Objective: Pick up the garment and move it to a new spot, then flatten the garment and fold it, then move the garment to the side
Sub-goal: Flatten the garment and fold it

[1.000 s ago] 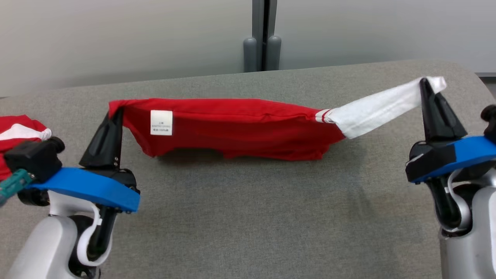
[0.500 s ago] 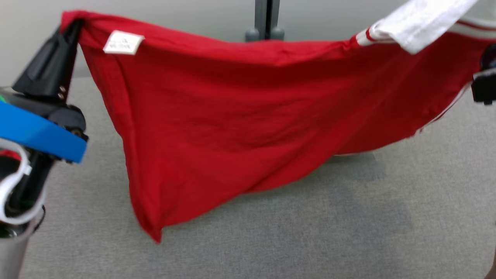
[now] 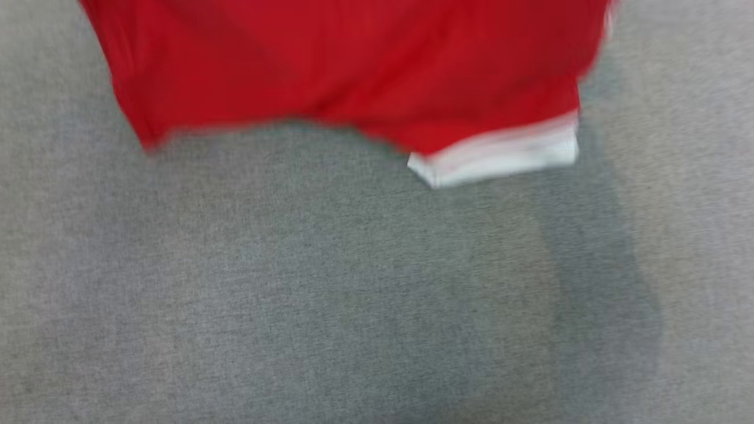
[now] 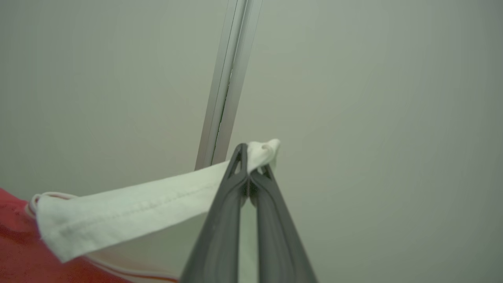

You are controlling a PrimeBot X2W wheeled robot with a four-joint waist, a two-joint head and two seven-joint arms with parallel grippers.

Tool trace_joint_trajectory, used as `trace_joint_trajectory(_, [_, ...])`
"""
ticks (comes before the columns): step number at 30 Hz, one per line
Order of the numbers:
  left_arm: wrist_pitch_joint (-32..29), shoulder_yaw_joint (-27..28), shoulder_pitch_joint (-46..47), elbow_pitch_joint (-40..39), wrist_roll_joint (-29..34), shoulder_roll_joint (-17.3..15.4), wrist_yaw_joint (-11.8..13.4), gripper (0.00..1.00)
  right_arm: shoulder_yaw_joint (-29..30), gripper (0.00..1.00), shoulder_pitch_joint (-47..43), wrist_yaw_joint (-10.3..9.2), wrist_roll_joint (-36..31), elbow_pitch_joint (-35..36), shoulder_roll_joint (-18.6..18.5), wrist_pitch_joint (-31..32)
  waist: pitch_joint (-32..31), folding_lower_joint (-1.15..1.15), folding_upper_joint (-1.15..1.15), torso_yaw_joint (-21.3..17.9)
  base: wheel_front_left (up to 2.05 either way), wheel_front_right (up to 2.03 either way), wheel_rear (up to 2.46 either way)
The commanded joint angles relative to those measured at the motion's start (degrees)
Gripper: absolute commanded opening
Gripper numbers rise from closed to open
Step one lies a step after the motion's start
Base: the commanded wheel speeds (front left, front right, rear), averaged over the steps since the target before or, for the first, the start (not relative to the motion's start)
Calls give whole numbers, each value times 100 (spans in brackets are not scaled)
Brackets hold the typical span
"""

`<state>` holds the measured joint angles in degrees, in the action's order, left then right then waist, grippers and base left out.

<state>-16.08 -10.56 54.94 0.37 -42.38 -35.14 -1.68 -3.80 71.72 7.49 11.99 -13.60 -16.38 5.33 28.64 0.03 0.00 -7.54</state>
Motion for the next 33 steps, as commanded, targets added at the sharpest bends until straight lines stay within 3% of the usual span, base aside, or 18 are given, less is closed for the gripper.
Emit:
trace_joint_trajectory(1, [153,5,616,295,225,-45,-13,0,-82,0,704,1,-224,-234,-112,-352,396,-3,0,242,0,0,0])
trace_joint_trajectory(5, [481,-87,1604,761,674,-46,-71,0,133,0,1654,0,-555,-657,-121,-1046,554,-3,0,256,0,0,0])
trace_joint_trajectory(12, [1114,-441,2254,1268,1190,80,-242,0,513,0,1961,0,-768,-1137,-83,-1551,661,-3,0,293,0,0,0])
trace_joint_trajectory(18, [1713,-860,1515,1944,1321,244,-397,0,400,0,768,0,-512,-1642,1,-1489,611,-3,0,212,0,0,0])
trace_joint_trajectory(23, [1965,-1205,460,2588,1182,581,-439,0,395,0,-677,2,268,-1965,284,-966,336,-3,0,275,0,0,0])
trace_joint_trajectory(28, [1902,-1453,-624,2949,876,1012,-368,0,513,0,-2371,1,851,-1304,391,-137,-119,-3,0,419,0,0,0])
trace_joint_trajectory(33, [2034,-1558,-1897,2649,662,1170,-233,0,578,0,-4073,1,1093,13,645,852,-713,-3,0,347,0,0,0])
